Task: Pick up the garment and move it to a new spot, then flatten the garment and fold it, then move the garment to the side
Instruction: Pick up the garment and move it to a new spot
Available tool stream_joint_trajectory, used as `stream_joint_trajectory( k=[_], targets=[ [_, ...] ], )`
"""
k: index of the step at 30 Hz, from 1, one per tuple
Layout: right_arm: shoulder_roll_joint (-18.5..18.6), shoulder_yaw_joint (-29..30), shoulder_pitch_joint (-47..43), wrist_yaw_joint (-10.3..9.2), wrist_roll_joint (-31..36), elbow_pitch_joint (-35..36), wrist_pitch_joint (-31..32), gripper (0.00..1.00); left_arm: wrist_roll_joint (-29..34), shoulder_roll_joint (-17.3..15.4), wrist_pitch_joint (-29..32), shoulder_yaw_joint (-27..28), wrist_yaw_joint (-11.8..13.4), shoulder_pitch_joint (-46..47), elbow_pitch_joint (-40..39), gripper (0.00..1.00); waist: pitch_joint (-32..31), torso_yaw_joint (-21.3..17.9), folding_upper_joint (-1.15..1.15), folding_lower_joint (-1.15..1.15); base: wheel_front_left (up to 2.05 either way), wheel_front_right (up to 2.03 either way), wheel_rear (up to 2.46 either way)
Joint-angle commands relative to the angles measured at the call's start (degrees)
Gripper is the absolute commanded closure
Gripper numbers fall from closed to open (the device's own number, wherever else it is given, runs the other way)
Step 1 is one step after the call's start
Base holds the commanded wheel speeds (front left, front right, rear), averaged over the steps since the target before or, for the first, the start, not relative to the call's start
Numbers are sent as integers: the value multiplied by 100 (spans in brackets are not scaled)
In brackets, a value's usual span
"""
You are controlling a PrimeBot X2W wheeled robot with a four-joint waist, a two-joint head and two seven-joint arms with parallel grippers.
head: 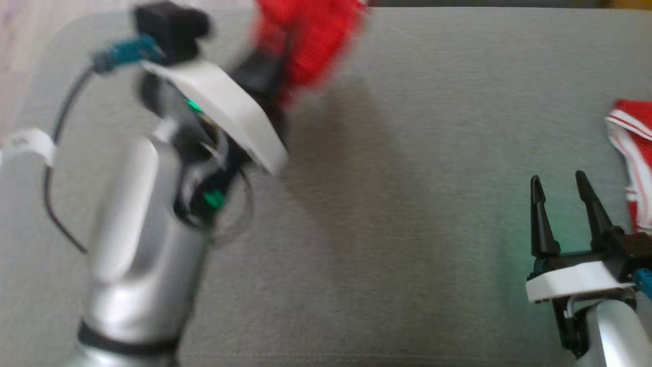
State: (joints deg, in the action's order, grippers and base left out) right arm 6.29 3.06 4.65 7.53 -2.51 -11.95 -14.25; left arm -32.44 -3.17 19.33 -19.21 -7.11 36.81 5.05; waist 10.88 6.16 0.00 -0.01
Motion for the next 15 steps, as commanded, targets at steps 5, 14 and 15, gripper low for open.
stream_joint_trajectory(
  k=[5, 14, 15],
  targets=[
    [-77, -100, 28, -4, -19, 142, -72, 0, -1230, -5, 883, -290, 228, -410, -1761, 100, 41, -657, 0, 1, 0, 0, 0],
    [-209, -126, 137, -4, -103, 154, -73, 0, -2736, 27, 748, -431, 1513, -705, -1716, 100, 324, -1321, 0, 1, 0, 0, 0],
    [-218, -136, 156, -4, -110, 150, -73, 0, -2770, 27, 638, -332, 1646, -679, -1438, 100, 358, -1369, 0, 1, 0, 0, 0]
  ],
)
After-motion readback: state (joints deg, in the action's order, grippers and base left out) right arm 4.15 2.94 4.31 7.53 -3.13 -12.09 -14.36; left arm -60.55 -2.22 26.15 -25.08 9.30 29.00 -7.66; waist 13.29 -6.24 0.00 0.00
